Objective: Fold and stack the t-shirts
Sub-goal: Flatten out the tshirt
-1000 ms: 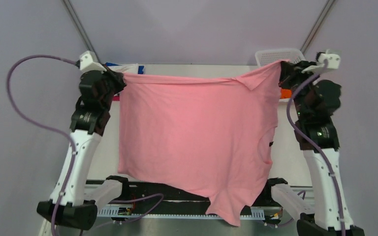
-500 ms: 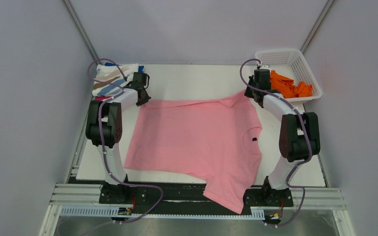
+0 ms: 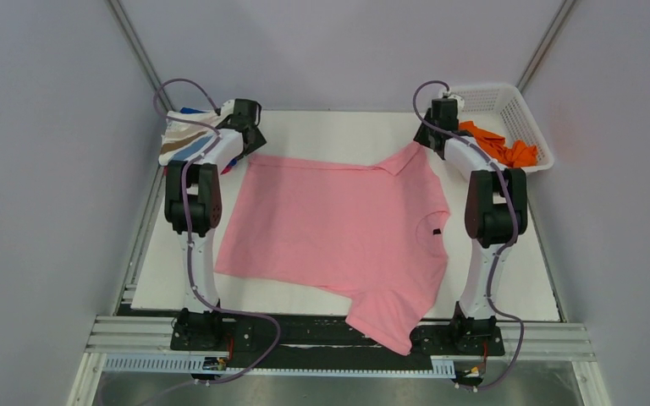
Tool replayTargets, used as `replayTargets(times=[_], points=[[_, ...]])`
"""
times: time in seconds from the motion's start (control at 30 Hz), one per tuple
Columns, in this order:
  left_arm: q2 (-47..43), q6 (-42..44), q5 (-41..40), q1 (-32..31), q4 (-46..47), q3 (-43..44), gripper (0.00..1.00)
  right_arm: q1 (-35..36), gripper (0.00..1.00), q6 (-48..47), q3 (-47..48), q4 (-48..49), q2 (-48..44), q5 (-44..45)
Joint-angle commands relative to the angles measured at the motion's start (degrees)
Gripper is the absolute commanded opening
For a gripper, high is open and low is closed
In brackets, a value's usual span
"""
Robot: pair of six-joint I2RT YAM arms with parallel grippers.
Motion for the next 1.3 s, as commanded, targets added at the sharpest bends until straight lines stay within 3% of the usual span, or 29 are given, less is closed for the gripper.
replayTargets(times=[0.0,0.03,0.07,0.2,0.23,0.5,0.93,1.27], points=[[1.2,-3.0,0.1,0.8,-6.9,7.8,0.81,-2.4,0.6,4.2,7.3,-5.1,1.9,-4.4],[0.5,-2.9,2.4,0.7,-6.7,8.6,0.93,-2.4,0.68,3.4,7.2,-5.1,1.4,-6.6],[-0.1,-2.9,3.6,0.7,-6.5,8.6,0.97,-2.4,0.76,2.5,6.7,-5.1,0.6,-9.5],[-5.1,-2.1,11.1,0.3,-2.4,4.2,1.0,-2.3,0.98,1.2,1.9,-4.5,-3.8,-17.8],[-6.8,-1.9,13.5,-0.1,-0.8,1.7,1.0,-2.2,1.0,1.2,0.5,-4.2,-5.3,-19.3],[-11.0,-1.4,18.4,-2.1,4.4,-9.6,1.0,-0.6,1.0,3.5,-8.3,-2.6,-8.1,-25.3],[-3.8,-1.3,19.6,-2.5,5.0,-7.9,1.0,1.4,1.0,6.1,-4.3,-1.5,0.0,-25.9],[-3.1,-0.6,18.4,-2.4,5.4,-8.8,1.0,3.2,1.0,6.5,-1.0,3.6,4.6,-25.5]])
